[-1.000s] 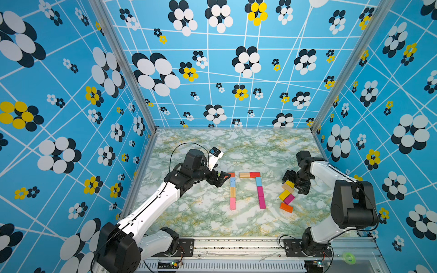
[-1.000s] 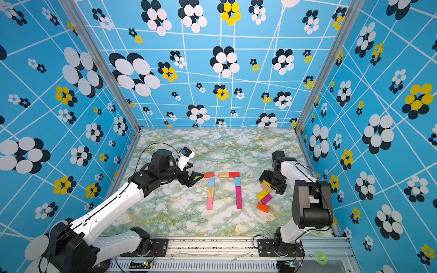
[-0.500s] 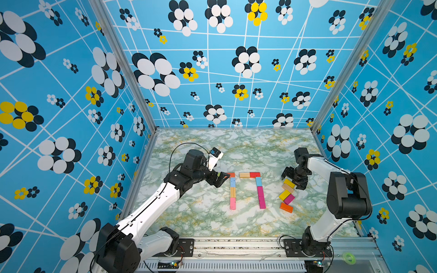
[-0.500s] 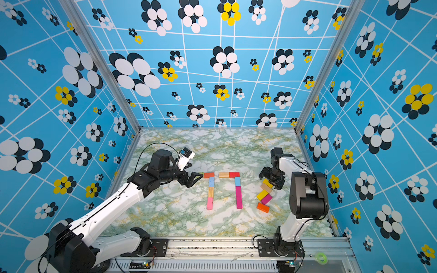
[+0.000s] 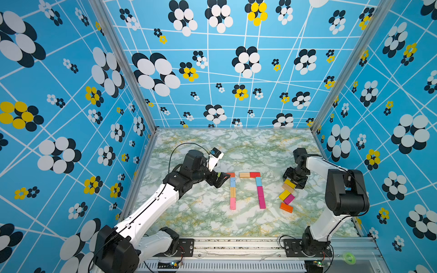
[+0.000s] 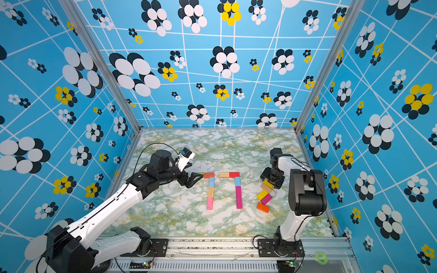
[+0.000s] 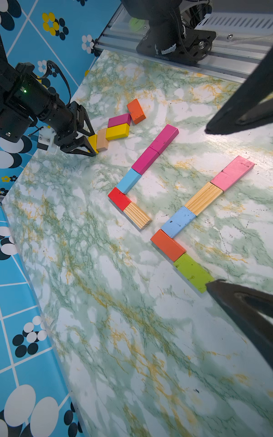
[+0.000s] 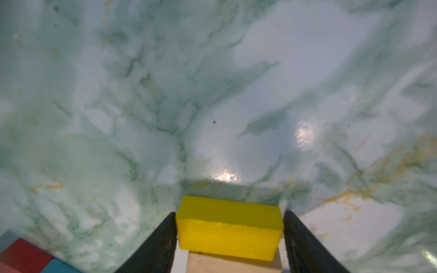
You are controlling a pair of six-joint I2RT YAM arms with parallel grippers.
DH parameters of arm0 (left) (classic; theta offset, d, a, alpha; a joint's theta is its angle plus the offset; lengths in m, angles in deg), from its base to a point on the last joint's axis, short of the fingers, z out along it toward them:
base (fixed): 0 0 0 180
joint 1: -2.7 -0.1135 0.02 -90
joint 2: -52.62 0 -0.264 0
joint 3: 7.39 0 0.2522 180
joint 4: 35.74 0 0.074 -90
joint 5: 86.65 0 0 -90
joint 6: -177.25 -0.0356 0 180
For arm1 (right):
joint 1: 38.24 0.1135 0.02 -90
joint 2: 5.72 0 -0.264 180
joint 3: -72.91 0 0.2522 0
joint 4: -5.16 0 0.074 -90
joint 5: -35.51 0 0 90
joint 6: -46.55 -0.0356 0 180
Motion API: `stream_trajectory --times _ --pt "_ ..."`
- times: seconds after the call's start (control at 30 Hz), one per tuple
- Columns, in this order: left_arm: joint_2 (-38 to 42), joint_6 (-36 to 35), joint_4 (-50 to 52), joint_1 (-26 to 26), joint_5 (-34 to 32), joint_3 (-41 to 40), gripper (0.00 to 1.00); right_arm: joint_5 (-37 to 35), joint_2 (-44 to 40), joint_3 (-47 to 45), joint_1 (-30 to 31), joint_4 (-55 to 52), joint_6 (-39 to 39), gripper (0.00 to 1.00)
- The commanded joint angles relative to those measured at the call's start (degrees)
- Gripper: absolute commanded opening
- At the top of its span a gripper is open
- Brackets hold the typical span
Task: Assemble the number 7 with building blocks
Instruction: Pick up the building block from the center of the board.
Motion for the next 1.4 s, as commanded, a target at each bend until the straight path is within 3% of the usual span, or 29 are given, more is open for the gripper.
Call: stream_trajectory --times 0.0,0.23,0.33,0.53,0.8,1.37 --pt "0.83 -1.37 0.05 0.38 -0.37 -0.18 0.99 -0.99 2.22 0.56 -0.19 0.53 1.46 0.66" --pt "0.95 -1.43 0.05 0.40 -0.28 -0.19 0.99 -1.37 -0.12 4.55 -0.11 -3.00 5.47 0.60" --pt "0.94 -1.46 -0.12 0.38 -0.15 -0.33 0.99 1.79 0.23 9.05 1.01 -5.14 9.78 0.58" --pt "1.08 -2.03 -0.74 0.30 0.20 -0.93 0.99 0.30 5.65 20.11 10.43 -11.32 19.71 0.58" --pt "1.05 -2.46 -0.97 0.30 -0.28 -1.40 0.99 -0.87 13.15 26.48 15.95 -13.55 26.24 0.58" --pt "0.44 -2.44 -1.51 -0.06 0.07 -1.64 0.99 -4.12 17.79 26.29 16.33 -12.69 27.18 0.58"
